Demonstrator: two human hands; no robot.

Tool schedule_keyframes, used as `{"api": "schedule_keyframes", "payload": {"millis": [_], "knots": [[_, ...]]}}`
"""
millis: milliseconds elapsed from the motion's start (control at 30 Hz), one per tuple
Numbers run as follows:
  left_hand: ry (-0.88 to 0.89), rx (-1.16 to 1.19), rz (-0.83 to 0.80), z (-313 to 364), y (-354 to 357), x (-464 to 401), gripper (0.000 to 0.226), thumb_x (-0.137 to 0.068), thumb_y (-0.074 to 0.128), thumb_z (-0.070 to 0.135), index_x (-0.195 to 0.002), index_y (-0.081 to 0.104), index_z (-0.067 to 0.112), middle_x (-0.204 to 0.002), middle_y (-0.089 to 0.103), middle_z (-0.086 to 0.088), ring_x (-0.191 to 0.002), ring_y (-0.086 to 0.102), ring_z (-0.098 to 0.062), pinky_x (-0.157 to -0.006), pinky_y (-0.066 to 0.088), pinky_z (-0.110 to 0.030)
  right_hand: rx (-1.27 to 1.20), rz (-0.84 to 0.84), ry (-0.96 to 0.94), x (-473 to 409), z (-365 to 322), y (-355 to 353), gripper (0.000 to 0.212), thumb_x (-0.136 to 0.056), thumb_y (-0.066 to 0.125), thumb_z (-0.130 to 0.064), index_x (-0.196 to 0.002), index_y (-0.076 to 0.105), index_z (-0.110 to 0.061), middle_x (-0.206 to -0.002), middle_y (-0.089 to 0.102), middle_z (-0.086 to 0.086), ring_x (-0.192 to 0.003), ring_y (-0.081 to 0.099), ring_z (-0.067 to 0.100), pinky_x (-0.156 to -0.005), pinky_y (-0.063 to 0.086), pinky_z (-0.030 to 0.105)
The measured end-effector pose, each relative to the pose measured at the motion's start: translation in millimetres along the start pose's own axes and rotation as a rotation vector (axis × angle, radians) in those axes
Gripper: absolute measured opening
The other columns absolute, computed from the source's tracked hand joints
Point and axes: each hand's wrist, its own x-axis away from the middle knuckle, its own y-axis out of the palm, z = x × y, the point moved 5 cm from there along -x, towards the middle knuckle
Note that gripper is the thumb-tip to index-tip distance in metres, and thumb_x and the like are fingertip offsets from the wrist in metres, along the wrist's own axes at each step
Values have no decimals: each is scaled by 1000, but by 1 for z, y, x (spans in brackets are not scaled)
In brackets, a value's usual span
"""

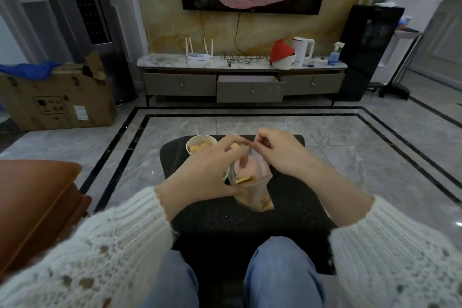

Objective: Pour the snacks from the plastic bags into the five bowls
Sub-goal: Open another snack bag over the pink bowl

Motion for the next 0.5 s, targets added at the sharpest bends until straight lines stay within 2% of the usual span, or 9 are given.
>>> {"api": "schedule_keyframes", "payload": {"millis": [33,100,200,300,400,500], "knots": [[27,-44,-5,-1,1,-1,37,-70,74,56,-94,59,31,-143,41,13,-113,53,-7,-82,54,-30,2,-2,-3,1,0,-1,21,-101,54,-31,-92,61,-14,-78,61,-1,-65,54,12,-59,43,27],[1,-20,-63,-4,6,-3,30,-74,69,56,-86,66,30,-140,46,12,-114,53,-7,-85,53,-30,-10,4,-6,1,0,-3,20,-101,55,-31,-91,61,-15,-79,61,-1,-68,55,13,-61,44,28],[-45,47,-97,-4,9,-17,36,-79,60,57,-91,75,26,-120,61,11,-102,60,-11,-83,54,-39,-16,15,-1,0,2,-6,22,-100,55,-32,-92,62,-13,-85,63,2,-76,59,18,-67,48,32],[-114,-1,-161,-8,9,-36,25,-88,63,43,-95,76,22,-107,63,9,-93,56,-6,-86,50,-32,-71,9,11,-1,7,-8,23,-99,57,-32,-92,63,-10,-86,64,2,-82,62,20,-72,52,35],[-107,2,-140,-7,6,-49,20,-90,64,35,-97,75,20,-100,62,9,-90,54,-4,-86,49,-27,-277,66,81,4,23,-4,23,-102,53,-32,-93,66,-15,-90,67,-4,-88,64,10,-73,49,25],[-101,-13,-138,-6,0,-54,20,-91,63,36,-98,73,20,-93,57,10,-84,51,-3,-79,44,-21,-669,203,285,16,56,9,27,-105,44,-33,-101,67,-20,-107,71,2,-101,66,15,-88,53,33]]}}
